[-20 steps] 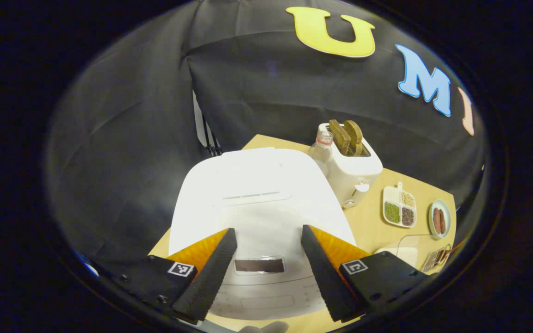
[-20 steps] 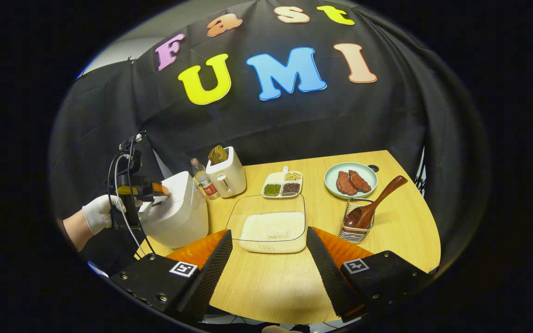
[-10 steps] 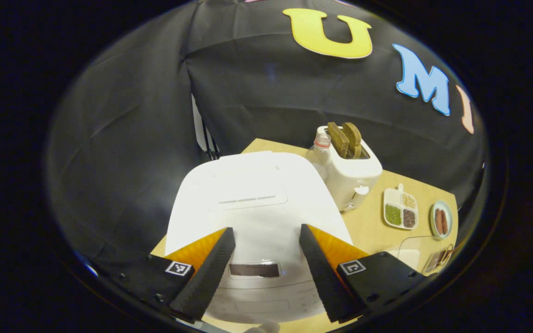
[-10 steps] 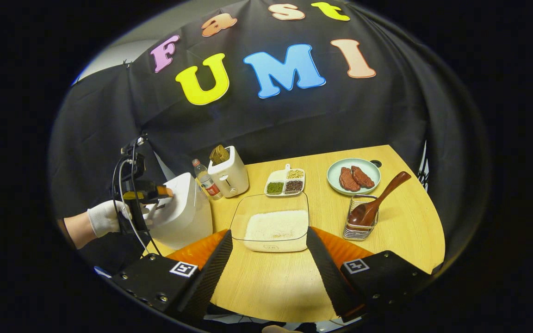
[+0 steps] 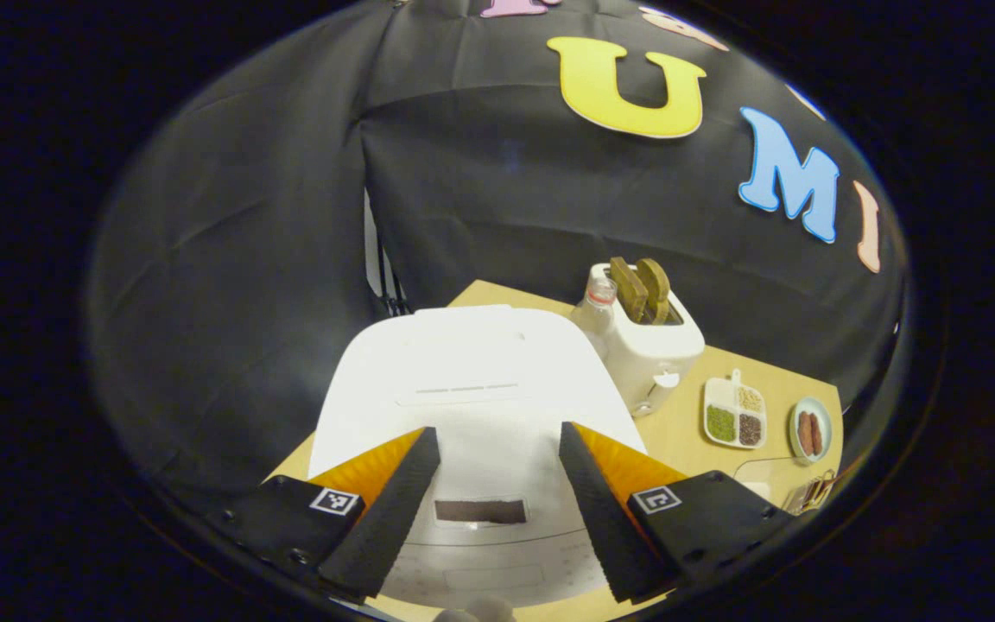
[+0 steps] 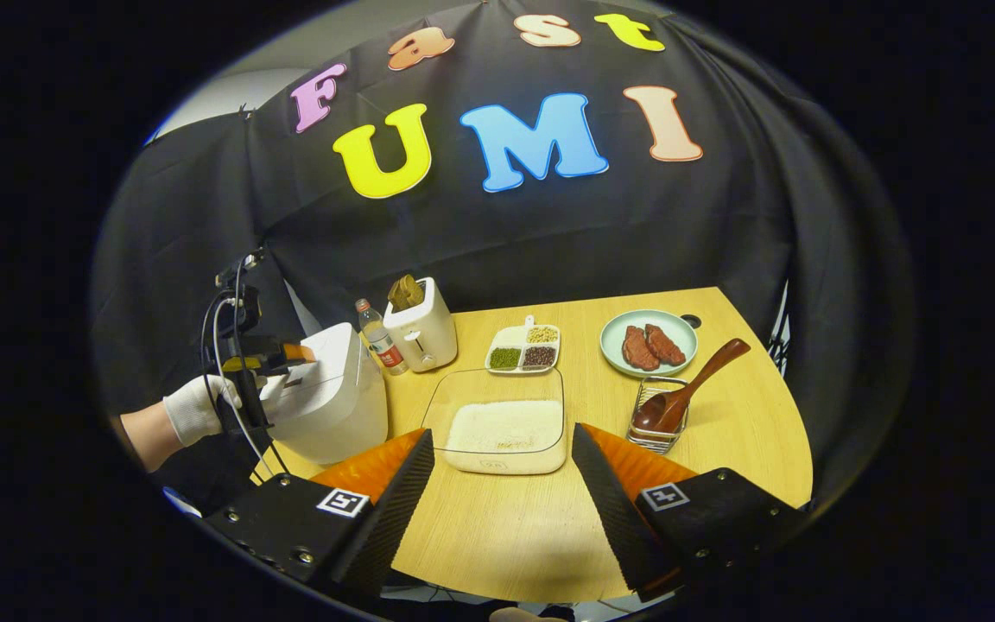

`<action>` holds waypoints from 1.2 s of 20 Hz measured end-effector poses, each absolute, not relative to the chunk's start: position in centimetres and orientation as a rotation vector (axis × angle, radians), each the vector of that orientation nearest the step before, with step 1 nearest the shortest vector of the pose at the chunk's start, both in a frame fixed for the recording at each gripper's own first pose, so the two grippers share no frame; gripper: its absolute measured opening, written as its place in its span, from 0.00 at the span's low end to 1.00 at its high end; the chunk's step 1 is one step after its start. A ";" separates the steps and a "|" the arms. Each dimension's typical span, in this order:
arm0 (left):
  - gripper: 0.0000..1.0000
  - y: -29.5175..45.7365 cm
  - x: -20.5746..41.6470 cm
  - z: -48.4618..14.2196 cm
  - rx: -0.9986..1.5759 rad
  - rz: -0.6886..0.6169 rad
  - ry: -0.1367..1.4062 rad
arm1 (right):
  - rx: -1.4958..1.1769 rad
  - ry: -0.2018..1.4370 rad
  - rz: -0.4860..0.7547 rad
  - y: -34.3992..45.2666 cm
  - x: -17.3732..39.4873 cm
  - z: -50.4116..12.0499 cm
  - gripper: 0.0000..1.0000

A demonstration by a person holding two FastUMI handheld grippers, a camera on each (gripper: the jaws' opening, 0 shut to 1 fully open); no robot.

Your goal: Close the left gripper, press the button to open the rice cooker; take a wooden spoon from the chopstick holder with the right hand, scoop a spoonful of rice and pour it into the rice cooker, then put the wooden spoon back into the chopstick holder.

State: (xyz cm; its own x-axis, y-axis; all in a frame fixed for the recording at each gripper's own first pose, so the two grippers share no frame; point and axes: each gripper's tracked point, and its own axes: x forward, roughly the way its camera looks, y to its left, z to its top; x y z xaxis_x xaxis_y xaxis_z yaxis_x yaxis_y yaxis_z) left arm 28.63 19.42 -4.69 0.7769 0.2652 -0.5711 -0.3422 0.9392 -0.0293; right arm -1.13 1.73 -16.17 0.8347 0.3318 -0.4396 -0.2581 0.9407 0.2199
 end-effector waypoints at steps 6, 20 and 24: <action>0.98 15.0 27.0 5.7 -0.008 0.223 0.347 | 0.147 0.406 0.295 1.6 -0.8 -12.6 0.99; 0.97 3.0 15.1 19.7 -0.017 0.028 0.038 | 0.132 0.043 0.049 -4.3 -0.4 -1.0 0.98; 0.96 1.9 14.2 19.5 -0.005 -0.010 0.037 | 0.110 0.011 0.023 -4.5 -0.6 0.3 0.98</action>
